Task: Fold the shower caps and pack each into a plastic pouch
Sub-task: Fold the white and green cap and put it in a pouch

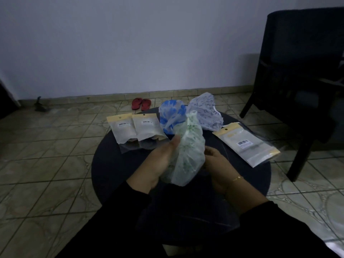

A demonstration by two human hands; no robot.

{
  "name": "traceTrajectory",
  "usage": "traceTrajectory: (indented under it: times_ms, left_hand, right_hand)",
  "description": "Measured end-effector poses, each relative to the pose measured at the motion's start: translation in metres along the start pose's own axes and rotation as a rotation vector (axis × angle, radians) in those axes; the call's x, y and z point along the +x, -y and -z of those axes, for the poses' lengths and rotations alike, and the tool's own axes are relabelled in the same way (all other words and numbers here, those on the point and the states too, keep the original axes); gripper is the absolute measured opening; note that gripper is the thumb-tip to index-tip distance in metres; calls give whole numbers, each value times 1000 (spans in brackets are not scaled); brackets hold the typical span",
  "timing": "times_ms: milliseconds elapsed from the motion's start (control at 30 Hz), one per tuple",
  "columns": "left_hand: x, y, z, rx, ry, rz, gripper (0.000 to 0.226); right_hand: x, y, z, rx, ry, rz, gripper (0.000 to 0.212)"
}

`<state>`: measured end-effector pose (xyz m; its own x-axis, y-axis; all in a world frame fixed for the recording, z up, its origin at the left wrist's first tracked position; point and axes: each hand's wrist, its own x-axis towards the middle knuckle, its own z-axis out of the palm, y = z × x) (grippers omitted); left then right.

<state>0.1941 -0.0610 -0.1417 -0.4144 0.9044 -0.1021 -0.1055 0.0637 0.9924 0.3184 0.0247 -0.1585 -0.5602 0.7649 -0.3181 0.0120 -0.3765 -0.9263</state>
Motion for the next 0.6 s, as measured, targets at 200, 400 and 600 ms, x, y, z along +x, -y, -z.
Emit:
traceTrajectory:
  times_ms: [200,400,600]
  left_hand:
    - [-1,9,-13,186,-142,-156,19]
    - [-1,15,-13,242,-134,-101,16]
    - [1,14,-15,119,-170,-5,39]
  right_hand:
    - [-3,2,4,135,84,-23,42]
    - [-9,7,9,342,290,14,62]
    - [-14,1,9,363,306,34,42]
